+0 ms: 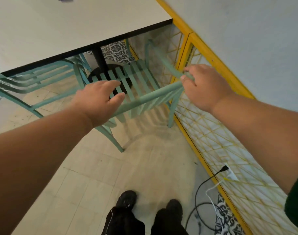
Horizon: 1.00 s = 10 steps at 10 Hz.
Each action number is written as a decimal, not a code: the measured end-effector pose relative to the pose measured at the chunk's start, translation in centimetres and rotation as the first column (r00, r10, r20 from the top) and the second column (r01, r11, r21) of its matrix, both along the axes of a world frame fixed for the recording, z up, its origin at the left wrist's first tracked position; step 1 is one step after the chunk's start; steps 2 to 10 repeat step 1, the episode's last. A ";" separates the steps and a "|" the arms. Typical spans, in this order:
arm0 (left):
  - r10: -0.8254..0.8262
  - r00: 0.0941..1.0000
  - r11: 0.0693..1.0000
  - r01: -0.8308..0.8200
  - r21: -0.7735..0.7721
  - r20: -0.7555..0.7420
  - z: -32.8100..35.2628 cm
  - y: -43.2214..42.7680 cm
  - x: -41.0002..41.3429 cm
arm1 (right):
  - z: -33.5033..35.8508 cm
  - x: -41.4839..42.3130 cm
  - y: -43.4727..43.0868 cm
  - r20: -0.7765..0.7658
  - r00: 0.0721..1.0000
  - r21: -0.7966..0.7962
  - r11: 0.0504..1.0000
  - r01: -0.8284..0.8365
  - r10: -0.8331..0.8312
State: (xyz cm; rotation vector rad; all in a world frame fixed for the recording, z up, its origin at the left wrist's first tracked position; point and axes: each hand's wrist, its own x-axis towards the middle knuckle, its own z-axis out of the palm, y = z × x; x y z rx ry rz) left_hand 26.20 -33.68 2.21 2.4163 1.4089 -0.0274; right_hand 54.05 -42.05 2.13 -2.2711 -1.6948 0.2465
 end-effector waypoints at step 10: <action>-0.104 0.993 0.991 0.108 0.080 -0.060 3.4 -0.8 2.2 | 2.4 1.0 -4.2 0.001 1.000 -0.008 0.999 0.031 -0.031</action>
